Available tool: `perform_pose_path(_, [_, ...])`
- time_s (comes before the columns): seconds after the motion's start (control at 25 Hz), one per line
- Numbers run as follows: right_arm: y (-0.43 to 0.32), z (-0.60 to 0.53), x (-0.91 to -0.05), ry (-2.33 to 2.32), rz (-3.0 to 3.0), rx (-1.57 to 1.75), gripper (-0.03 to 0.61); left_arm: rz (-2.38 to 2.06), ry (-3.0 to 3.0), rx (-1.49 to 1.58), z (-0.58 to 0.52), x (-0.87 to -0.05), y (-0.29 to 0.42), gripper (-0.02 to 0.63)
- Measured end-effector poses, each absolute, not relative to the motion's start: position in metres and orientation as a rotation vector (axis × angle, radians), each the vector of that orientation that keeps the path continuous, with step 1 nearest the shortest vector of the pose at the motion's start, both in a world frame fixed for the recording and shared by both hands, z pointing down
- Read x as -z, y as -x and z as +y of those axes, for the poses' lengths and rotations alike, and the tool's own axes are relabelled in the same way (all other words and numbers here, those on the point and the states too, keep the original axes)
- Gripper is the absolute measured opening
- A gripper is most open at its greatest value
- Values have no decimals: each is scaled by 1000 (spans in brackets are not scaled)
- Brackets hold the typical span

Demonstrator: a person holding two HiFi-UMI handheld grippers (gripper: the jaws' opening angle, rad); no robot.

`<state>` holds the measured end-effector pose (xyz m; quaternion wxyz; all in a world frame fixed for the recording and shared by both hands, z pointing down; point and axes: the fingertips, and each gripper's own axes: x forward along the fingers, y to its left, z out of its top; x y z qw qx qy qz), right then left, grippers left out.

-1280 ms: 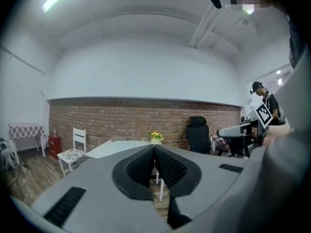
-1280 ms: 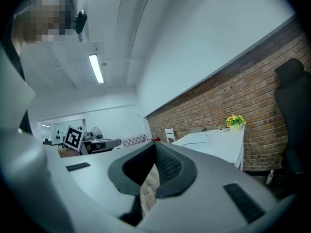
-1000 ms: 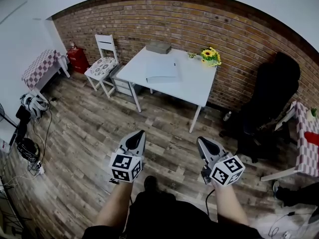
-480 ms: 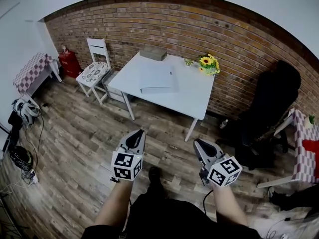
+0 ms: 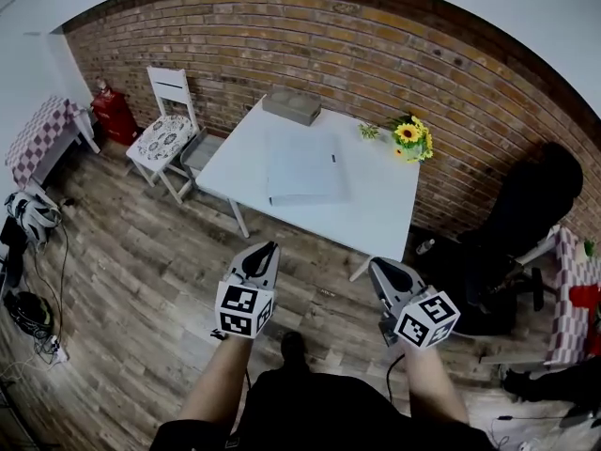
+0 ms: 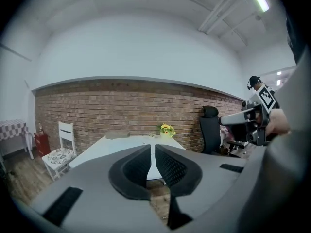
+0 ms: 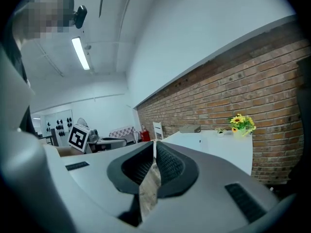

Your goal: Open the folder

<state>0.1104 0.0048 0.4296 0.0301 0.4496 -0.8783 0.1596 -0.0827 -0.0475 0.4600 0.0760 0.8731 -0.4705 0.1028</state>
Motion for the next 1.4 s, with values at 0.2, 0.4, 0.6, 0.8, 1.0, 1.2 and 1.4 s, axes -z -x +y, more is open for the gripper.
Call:
perform_pose_path(0.2, [-99, -36, -425, -1433, -2675, -501, 34, -1347, -2646, -322, -92, -466, 85, 25])
perform_pose_path(0.4, [-101, -66, -431, -1444, -2680, -537, 34, -1287, -2672, -355, -121, -471, 73, 41])
perform_pose_path(0.6, [-100, -102, -437, -1427, -2694, -579, 34, -1232, -2697, -415, -153, -477, 53, 87])
perform_pose_path(0.8, [-104, -136, -443, -1402, -2739, -588, 32, -1194, -2725, -497, -179, -489, 33, 106])
perform_pose_path(1.0, [-126, -180, -449, -1393, -2740, -620, 34, -1144, -2736, -583, -216, -505, 3, 130])
perform_pose_path(1.2, [-144, -218, -465, -1388, -2717, -688, 34, -1054, -2766, -683, -247, -526, -32, 156])
perform_pose_path(1.4, [-155, -248, -480, -1358, -2700, -730, 34, -957, -2757, -780, -271, -559, -59, 196])
